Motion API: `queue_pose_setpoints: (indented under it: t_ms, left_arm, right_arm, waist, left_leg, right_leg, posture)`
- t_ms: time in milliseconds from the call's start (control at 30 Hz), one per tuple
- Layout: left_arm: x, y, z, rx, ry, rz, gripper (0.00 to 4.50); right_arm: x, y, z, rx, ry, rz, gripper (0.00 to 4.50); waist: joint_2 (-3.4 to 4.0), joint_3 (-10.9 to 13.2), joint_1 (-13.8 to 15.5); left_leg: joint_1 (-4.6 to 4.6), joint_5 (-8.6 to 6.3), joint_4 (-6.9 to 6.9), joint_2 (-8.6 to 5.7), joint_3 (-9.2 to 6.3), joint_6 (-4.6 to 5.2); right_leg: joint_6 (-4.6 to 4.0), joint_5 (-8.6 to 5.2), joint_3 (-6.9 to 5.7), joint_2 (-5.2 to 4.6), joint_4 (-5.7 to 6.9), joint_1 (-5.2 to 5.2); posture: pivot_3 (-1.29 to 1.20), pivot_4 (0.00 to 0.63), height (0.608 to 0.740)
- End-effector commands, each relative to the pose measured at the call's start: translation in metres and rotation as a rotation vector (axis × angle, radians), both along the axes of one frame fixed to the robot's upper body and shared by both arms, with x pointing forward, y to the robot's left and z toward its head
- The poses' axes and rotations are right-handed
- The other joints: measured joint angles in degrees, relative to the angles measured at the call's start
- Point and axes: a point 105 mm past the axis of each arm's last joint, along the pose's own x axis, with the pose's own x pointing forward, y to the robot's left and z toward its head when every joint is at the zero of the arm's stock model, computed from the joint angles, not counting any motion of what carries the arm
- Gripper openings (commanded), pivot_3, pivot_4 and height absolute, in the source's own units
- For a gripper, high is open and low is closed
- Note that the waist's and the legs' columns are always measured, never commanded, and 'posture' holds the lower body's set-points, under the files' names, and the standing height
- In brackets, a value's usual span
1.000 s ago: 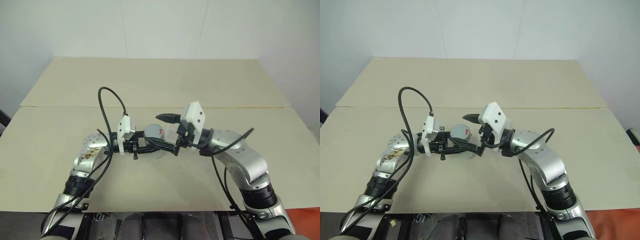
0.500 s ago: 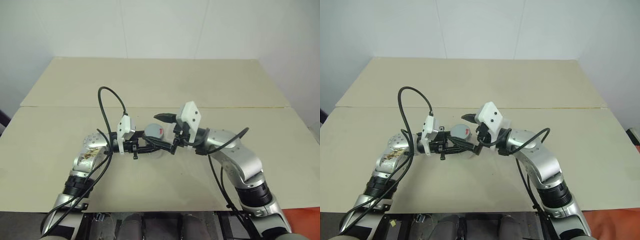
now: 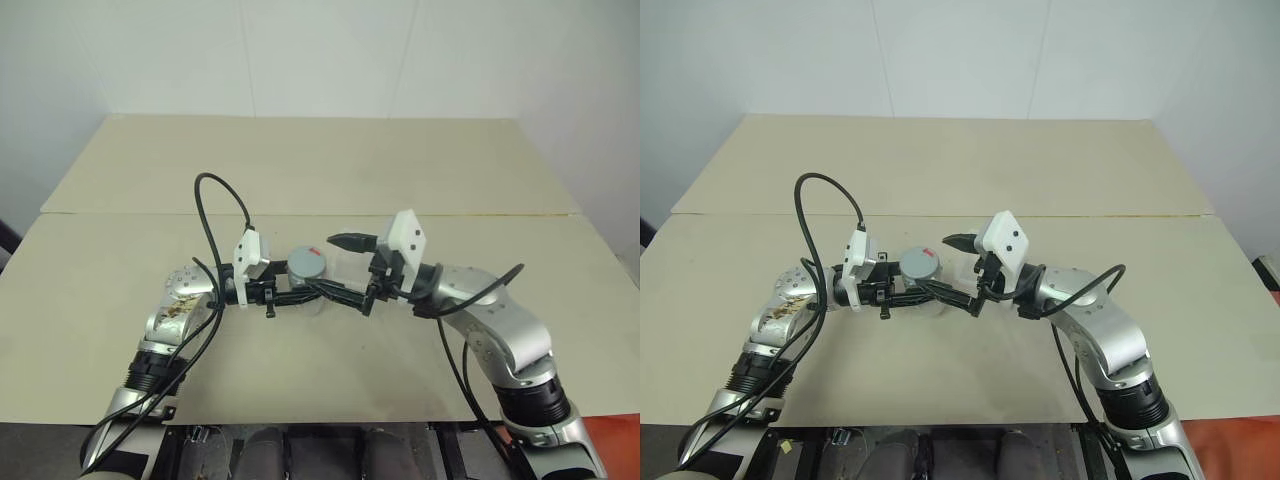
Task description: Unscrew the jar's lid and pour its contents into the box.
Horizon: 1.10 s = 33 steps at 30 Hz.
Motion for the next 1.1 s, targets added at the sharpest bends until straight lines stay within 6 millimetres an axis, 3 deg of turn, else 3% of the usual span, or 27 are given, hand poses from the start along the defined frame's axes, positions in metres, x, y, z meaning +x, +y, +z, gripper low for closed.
queue_pose_setpoints:
  t_ms: [33, 533, 667, 800, 1100]
  left_arm:
    - [-0.003, -0.002, 0.013, -0.013, -0.050, -0.029, 1.93]
    - [-0.002, -0.001, 0.011, -0.011, -0.049, -0.031, 1.93]
    - [-0.001, -0.001, 0.011, -0.013, -0.050, -0.029, 1.93]
    - [0.000, -0.002, 0.011, -0.014, -0.051, -0.030, 1.93]
    - [0.000, -0.001, 0.012, -0.014, -0.053, -0.027, 1.93]
  right_arm:
    - [-0.001, -0.014, 0.014, 0.024, -0.058, -0.048, 4.48]
    - [-0.005, -0.029, 0.015, 0.022, -0.058, -0.080, 4.48]
    - [-0.020, -0.016, 0.019, 0.033, -0.056, 0.024, 4.48]
    - [-0.022, 0.002, 0.018, 0.044, -0.055, 0.057, 4.48]
    - [-0.004, 0.026, 0.016, 0.036, -0.070, 0.009, 4.48]
  waist:
    - [0.00, 0.00, 0.03]
    - [0.00, 0.00, 0.05]
    - [0.00, 0.00, 0.06]
    - [0.00, 0.00, 0.02]
    - [0.00, 0.00, -0.09]
  left_leg:
    - [0.00, 0.00, 0.00, 0.00, 0.00, 0.00]
    - [0.01, 0.00, 0.00, 0.00, 0.01, 0.00]
    - [0.00, 0.00, 0.00, 0.00, 0.00, 0.00]
    - [0.01, 0.00, 0.00, -0.01, -0.01, 0.00]
    - [0.00, 0.01, 0.01, -0.01, -0.01, -0.02]
  right_leg:
    - [0.00, 0.00, 0.00, 0.00, 0.00, 0.00]
    - [0.00, 0.00, 0.02, 0.00, -0.04, 0.00]
    - [0.00, 0.00, 0.01, 0.00, -0.03, 0.00]
    - [0.00, 0.00, 0.02, 0.00, -0.04, 0.01]
    - [0.00, 0.00, 0.00, 0.00, 0.04, -0.02]
  posture:
    - [0.00, 0.150, 0.740]
    - [0.00, 0.150, 0.740]
    - [0.00, 0.150, 0.740]
    - [0.00, 0.150, 0.740]
    - [0.00, 0.150, 0.740]
